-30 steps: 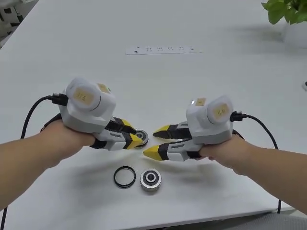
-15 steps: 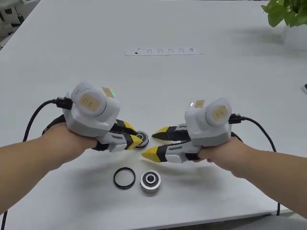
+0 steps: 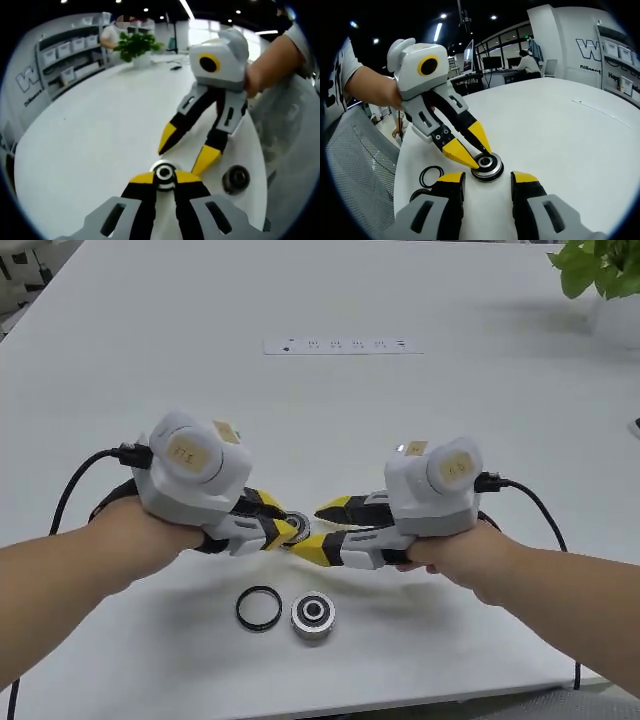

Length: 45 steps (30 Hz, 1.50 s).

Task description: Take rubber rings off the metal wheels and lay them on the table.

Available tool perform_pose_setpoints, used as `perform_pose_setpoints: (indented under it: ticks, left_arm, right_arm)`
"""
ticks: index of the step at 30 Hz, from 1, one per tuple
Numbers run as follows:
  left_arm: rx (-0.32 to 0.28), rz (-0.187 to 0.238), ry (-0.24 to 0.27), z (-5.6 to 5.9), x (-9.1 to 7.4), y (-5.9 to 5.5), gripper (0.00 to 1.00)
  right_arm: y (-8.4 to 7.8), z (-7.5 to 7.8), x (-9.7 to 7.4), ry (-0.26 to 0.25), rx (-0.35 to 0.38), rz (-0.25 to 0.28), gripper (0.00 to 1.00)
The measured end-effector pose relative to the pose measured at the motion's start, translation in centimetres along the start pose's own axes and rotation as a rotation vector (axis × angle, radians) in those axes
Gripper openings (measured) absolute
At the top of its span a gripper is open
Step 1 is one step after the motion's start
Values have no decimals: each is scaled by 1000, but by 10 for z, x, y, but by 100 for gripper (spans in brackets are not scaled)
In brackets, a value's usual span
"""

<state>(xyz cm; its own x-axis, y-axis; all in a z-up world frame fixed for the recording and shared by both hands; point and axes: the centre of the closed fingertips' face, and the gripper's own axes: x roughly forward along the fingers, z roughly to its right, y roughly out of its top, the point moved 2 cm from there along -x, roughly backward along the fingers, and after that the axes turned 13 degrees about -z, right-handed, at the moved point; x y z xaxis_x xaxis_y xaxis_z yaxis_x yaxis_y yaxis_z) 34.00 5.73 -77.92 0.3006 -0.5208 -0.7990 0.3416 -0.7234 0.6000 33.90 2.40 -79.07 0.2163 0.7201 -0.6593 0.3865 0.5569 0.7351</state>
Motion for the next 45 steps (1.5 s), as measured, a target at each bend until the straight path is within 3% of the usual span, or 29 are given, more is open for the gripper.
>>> perform_pose_setpoints:
  ticks: [24, 45]
  left_arm:
    - [-9, 8, 2, 1, 0, 2, 13]
    - [-15, 4, 6, 0, 2, 1, 13]
  right_arm:
    - [3, -3, 12, 3, 8, 1, 29]
    - [-1, -2, 7, -16, -2, -6, 22]
